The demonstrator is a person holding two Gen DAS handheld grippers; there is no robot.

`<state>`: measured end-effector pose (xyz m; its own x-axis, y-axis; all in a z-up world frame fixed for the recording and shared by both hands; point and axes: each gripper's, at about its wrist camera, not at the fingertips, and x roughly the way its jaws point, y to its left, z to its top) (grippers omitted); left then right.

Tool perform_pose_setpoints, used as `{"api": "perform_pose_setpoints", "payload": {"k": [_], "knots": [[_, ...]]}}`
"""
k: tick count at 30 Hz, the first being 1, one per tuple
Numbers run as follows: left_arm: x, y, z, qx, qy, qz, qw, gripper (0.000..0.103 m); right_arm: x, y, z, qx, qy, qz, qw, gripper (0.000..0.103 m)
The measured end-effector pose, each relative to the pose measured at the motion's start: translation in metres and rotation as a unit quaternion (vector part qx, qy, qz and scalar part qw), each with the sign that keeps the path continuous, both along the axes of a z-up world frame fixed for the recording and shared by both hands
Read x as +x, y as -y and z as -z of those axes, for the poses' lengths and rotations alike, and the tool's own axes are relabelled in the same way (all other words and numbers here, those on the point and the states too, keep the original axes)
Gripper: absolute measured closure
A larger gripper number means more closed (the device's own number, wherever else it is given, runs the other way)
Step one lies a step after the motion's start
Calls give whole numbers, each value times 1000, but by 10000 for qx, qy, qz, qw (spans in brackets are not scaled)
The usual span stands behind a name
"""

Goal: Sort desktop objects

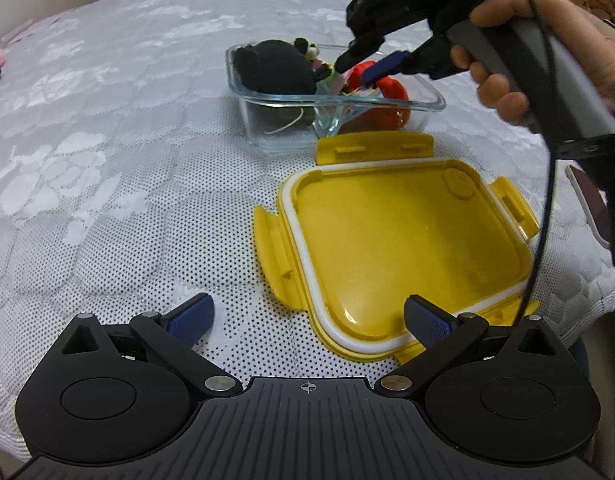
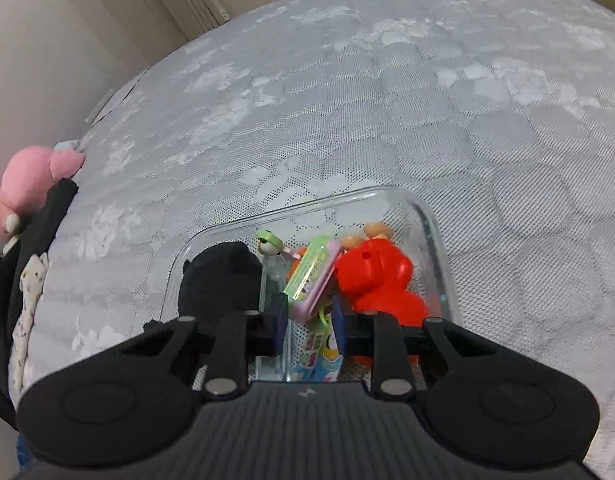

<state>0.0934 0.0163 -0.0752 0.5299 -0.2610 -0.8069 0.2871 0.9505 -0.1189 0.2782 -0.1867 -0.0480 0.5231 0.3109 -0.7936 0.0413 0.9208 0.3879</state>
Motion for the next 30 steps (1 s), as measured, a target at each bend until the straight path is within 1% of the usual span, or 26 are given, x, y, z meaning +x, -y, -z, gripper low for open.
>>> {"api": "perform_pose_setpoints", "payload": {"k": [2,5,6,8,9,10,12,15,16,17,18,19,21,23,26,28,30], "knots": [[0,-1,0,-18,6,-5,10000,0,4,-2,6,162,-79,147,9997,70],[-1,-2,0,-44,10,-9,10000,0,10,-10,13,72,8,374,9993,70],[-1,-3,0,-41,14,-10,10000,0,12,-15,13,-72,24,348,9994,72],[-3,-5,0,-36,27,-18,10000,0,15,-23,13,-362,53,289,9989,72],[-4,-7,-1,-50,32,-31,10000,0,14,-27,11,-569,39,148,9983,72],[-4,-9,-1,-67,36,-46,10000,0,12,-33,7,-903,81,-99,9958,75],[-4,-12,-1,-123,19,-105,9999,0,6,-41,0,-1396,185,-420,9891,78],[-3,-12,-2,-192,-5,-168,9997,0,-4,-46,-10,-1674,118,-844,9822,78],[-4,-11,-3,-196,-1,-159,9997,0,-7,-50,-12,-1815,106,-1008,9782,78],[-4,-10,-3,-197,5,-148,9997,0,-11,-56,-12,-2050,162,-1225,9709,77],[-5,-7,-4,-182,13,-126,9998,0,-12,-60,-11,-2205,247,-1308,9663,77],[-7,-6,-5,-146,37,-95,9998,0,-14,-62,-10,-2271,307,-1321,9644,77],[-11,-4,-8,-57,98,-43,9999,0,-14,-56,-13,-2079,377,-1130,9709,77],[-11,-5,-9,-25,115,-73,9999,0,-20,-45,-25,-1992,630,-912,9737,77],[-8,-7,-10,-93,85,-168,9998,0,-27,-30,-43,-1861,998,-592,9757,77],[-6,-6,-10,-192,56,-189,9996,0,-26,-28,-41,-1875,913,-649,9758,77],[-8,-2,-10,-170,57,-113,9998,0,-25,-27,-37,-1863,786,-737,9766,77]]}}
